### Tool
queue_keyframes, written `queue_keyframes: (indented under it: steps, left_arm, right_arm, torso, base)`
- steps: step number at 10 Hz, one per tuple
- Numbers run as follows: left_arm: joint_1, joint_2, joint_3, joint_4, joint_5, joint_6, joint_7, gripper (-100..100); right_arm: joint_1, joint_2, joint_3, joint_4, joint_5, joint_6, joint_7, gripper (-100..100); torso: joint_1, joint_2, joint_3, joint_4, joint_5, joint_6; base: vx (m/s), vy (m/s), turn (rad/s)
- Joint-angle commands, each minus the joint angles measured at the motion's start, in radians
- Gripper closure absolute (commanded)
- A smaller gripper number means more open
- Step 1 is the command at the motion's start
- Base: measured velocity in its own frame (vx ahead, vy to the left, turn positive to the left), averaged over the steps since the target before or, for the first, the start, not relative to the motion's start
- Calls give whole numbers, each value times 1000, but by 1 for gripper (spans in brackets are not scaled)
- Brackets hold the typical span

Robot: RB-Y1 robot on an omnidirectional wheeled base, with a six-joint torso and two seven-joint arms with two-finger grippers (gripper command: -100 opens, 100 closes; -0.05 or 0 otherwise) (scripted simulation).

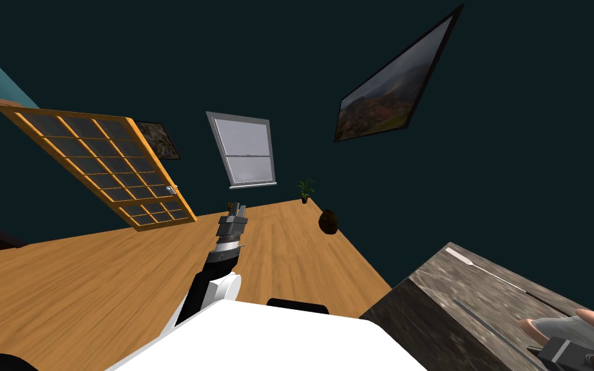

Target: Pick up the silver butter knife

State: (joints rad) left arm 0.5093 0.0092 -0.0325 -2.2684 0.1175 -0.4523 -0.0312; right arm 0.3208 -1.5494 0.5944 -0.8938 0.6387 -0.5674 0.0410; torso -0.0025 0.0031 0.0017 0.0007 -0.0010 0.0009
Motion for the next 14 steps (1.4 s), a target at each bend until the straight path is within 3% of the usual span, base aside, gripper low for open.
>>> queue_keyframes:
  steps: [1, 2, 14]
  left_arm:
    - [0, 0, 0, 0, 0, 0, 0, 0]
    - [0, 0, 0, 0, 0, 0, 0, 0]
    - [0, 0, 0, 0, 0, 0, 0, 0]
  right_arm:
    - [0, 0, 0, 0, 0, 0, 0, 0]
    - [4, -18, 5, -21, -3, -28, -9, -100]
    - [28, -113, 35, -156, -33, -214, -69, -100]
  torso:
    - [0, 0, 0, 0, 0, 0]
    - [0, 0, 0, 0, 0, 0]
    - [-4, 0, 0, 0, -1, 0]
  base:
    - [0, 0, 0]
    - [-2, -37, -42]
    - [1, -65, -31]
